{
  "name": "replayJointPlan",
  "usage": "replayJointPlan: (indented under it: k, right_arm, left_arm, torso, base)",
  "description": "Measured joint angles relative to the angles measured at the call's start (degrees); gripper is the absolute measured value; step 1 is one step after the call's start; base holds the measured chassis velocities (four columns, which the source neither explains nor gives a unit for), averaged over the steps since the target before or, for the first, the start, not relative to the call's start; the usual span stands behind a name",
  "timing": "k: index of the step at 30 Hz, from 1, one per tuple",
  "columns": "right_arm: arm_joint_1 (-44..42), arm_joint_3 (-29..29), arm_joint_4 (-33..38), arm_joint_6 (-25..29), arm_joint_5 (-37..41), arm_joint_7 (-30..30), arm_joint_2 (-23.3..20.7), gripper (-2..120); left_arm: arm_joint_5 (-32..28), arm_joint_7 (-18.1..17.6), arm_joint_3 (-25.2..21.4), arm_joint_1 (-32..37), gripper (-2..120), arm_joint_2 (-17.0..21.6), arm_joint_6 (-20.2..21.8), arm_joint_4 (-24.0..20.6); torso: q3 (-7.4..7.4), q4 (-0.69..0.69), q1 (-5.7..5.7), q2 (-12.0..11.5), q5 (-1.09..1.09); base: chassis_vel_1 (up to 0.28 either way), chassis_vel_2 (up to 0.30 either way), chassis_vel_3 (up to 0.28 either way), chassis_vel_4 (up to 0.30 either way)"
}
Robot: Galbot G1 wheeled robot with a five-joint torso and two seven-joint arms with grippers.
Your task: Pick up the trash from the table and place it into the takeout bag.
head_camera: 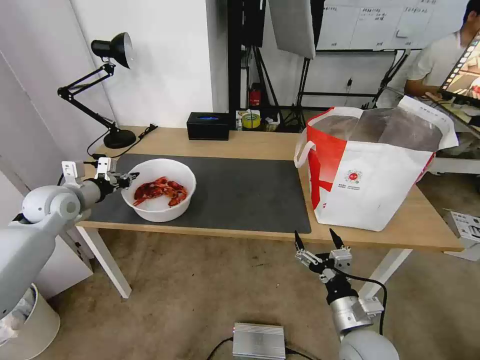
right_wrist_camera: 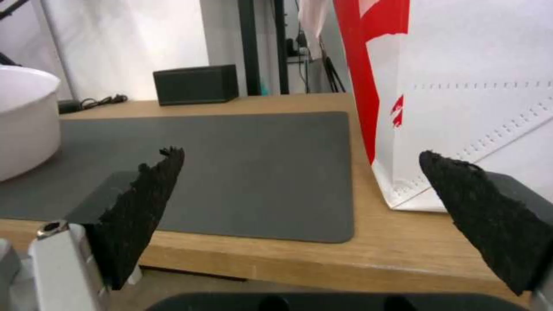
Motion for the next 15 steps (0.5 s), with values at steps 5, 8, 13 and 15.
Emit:
replayJointPlan:
  k: [5,8,13,15]
  right_arm:
    - [0.0,0.0,0.0,0.0,0.0,0.0,0.0,100]
    - [0.0,0.0,0.0,0.0,0.0,0.0,0.0,100]
    - [0.0,0.0,0.0,0.0,0.0,0.0,0.0,100]
    - [0.0,0.0,0.0,0.0,0.0,0.0,0.0,100]
  left_arm:
    - [-4.2,-3.3,-0.1,0.3,0,-0.6,0.4,-3.0]
    - [-5.7,-4.8,-0.2,0.3,0,-1.0,0.6,-4.1]
    - [-8.8,-7.7,-0.3,0.0,0,-1.3,0.7,-6.7]
    - [-10.4,-8.9,-0.3,-0.3,0,-1.3,0.7,-8.5]
  torso:
    - [0.0,0.0,0.0,0.0,0.0]
    - [0.0,0.0,0.0,0.0,0.0]
    - [0.0,0.0,0.0,0.0,0.0]
    - [0.0,0.0,0.0,0.0,0.0]
  base:
    - [0.0,0.0,0.0,0.0]
    - [0.0,0.0,0.0,0.0]
    - [0.0,0.0,0.0,0.0]
    - [0.0,0.0,0.0,0.0]
